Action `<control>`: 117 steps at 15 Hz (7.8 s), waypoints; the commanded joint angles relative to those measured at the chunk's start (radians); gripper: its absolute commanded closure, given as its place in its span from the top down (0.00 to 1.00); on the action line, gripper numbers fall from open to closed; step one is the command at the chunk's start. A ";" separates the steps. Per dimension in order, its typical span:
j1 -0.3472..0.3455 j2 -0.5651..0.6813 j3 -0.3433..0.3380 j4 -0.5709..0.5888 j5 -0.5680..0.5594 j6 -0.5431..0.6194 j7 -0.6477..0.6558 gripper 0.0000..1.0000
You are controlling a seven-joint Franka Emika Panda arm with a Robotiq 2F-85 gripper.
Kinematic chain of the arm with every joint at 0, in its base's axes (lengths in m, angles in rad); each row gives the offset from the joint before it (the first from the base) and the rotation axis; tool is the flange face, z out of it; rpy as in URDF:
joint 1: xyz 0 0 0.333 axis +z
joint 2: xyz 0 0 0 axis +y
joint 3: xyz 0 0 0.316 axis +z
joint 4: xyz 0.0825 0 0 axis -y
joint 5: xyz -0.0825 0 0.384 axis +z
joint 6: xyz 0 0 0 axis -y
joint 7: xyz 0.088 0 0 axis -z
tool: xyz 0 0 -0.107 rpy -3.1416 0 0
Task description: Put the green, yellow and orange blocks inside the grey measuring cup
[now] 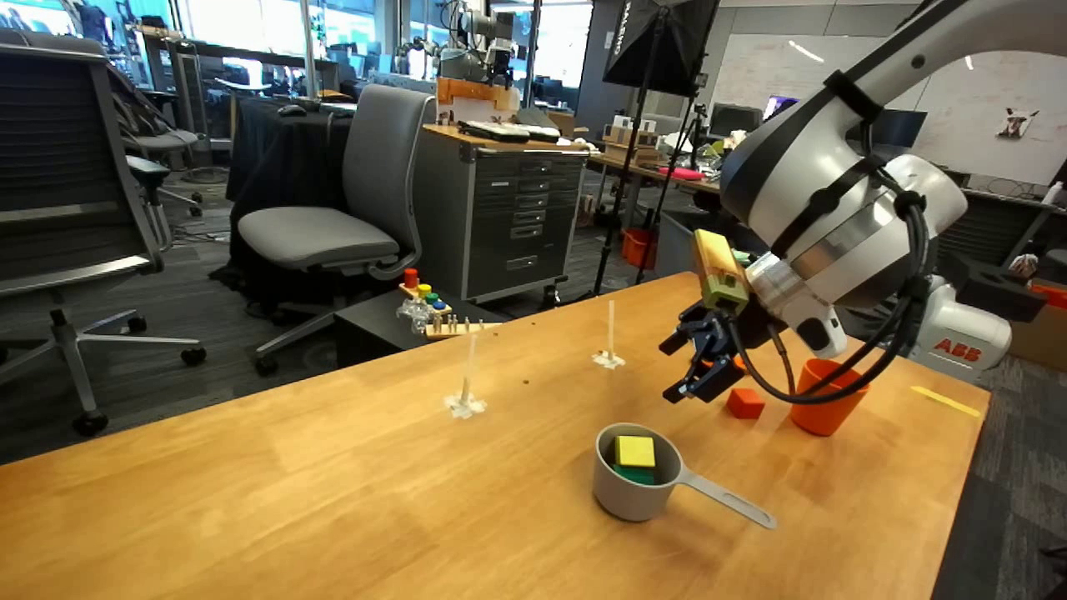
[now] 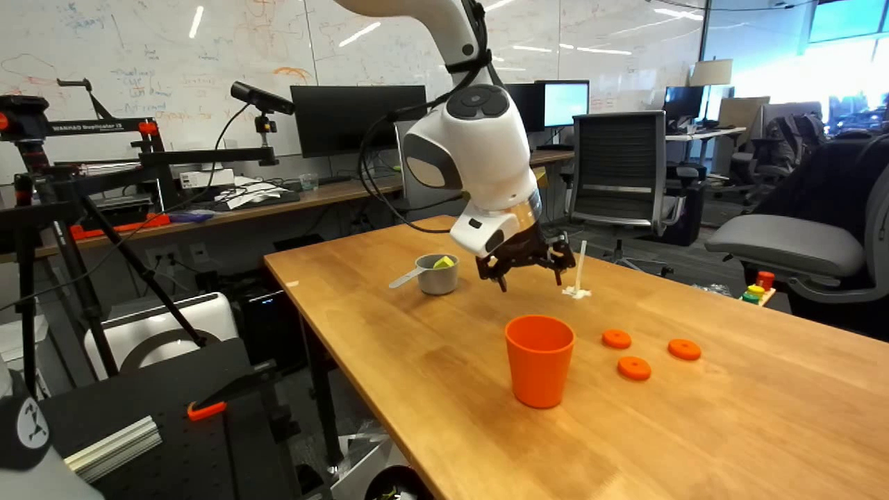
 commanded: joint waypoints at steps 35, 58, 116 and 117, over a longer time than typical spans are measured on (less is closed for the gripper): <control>0.129 -0.085 -0.250 -0.179 -0.448 -0.136 0.459 1.00; 0.070 -0.102 -0.269 -0.221 -0.424 -0.064 0.328 0.28; 0.886 -0.227 -0.517 -0.204 -0.553 0.036 0.538 1.00; 0.893 -0.237 -0.522 -0.195 -0.560 0.033 0.542 1.00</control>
